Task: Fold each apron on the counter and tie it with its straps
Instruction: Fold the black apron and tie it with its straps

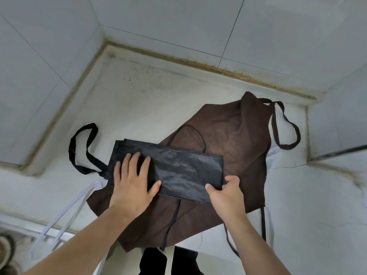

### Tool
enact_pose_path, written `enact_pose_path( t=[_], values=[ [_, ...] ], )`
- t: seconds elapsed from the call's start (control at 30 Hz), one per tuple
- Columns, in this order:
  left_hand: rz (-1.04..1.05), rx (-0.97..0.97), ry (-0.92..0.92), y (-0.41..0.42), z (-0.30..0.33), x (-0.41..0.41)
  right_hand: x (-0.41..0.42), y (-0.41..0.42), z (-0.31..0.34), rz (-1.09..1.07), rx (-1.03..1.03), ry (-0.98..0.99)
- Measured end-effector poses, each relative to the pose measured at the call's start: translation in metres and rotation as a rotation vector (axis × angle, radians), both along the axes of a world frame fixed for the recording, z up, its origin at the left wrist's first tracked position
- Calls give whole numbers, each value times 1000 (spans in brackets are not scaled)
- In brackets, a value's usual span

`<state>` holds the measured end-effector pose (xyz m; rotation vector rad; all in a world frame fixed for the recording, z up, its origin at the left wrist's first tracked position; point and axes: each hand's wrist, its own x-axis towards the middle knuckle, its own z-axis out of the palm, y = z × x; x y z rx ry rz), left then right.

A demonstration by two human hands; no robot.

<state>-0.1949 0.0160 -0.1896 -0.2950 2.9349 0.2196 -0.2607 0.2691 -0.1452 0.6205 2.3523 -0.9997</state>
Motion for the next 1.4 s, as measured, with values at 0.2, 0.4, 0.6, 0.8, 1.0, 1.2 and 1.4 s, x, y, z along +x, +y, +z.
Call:
enact_pose_path(
  t=[0.2, 0.4, 0.6, 0.8, 1.0, 1.2, 1.4],
  values=[
    [-273, 366, 28, 40, 10, -2, -17, 27, 12, 21, -129, -98],
    [-119, 331, -251, 74, 19, -26, -11, 62, 30, -88, -68, -12],
    [-102, 228, -446, 84, 33, -52, -5, 43, 45, 37, 13, 100],
    [140, 668, -465, 67, 29, -60, 7, -15, 79, 191, -138, 251],
    [877, 1718, -177, 44, 44, -47, 29, -88, 66, 505, -96, 337],
    [711, 1641, -328, 33, 45, -40, 46, -82, 36, 514, -135, 366],
    [871, 1469, -337, 37, 50, -44, 30, -41, 3, 71, -108, 198]
  ],
)
